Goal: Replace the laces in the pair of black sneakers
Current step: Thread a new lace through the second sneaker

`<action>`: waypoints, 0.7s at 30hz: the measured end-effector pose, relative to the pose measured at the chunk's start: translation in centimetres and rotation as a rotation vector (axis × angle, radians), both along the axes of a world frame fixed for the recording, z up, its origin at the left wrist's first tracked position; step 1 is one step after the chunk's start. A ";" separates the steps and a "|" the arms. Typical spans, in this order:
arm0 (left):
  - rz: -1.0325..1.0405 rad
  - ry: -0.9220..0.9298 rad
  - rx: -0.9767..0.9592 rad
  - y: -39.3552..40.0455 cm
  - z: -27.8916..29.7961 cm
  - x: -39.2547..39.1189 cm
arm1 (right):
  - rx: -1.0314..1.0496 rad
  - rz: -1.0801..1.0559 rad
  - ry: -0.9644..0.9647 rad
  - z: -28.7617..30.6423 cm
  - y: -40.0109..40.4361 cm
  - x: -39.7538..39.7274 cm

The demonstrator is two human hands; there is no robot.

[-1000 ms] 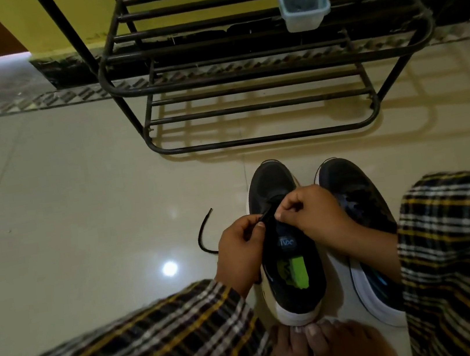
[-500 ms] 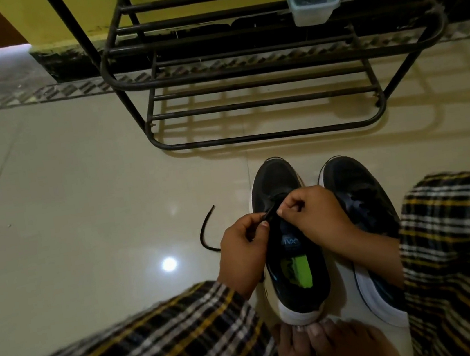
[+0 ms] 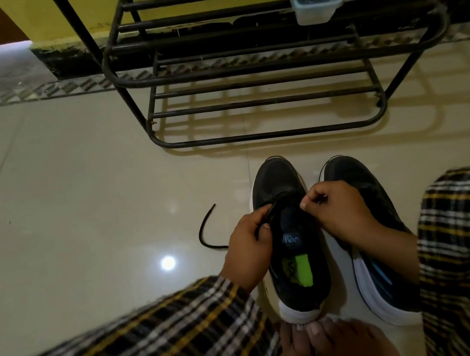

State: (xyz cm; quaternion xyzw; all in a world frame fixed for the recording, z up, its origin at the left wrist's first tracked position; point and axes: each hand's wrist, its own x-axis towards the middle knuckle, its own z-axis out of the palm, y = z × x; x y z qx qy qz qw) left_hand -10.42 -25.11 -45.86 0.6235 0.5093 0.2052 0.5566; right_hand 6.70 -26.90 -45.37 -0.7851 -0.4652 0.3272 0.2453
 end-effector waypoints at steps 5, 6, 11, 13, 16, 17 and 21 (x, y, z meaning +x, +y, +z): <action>0.045 -0.010 -0.029 -0.1 -0.1 -0.2 | -0.010 0.175 -0.164 0.7 0.2 -0.3; 0.044 -0.016 -0.024 -0.1 -0.1 -0.2 | -0.017 0.213 -0.203 0.9 0.3 -0.4; 0.062 -0.027 -0.046 -0.2 -0.2 -0.2 | -0.090 0.274 -0.298 1.4 0.9 -0.3; 0.059 -0.038 -0.046 -0.2 -0.2 -0.2 | -0.056 0.256 -0.297 1.3 0.8 -0.2; 0.032 -0.056 -0.052 -0.1 0.1 -0.2 | 0.097 0.178 -0.228 1.3 0.7 -0.1; 0.023 -0.058 -0.055 0.0 0.2 -0.2 | 0.144 0.170 -0.203 1.3 0.7 -0.1; 0.024 -0.071 -0.070 0.0 0.3 -0.1 | 0.160 0.221 -0.161 1.3 0.8 -0.9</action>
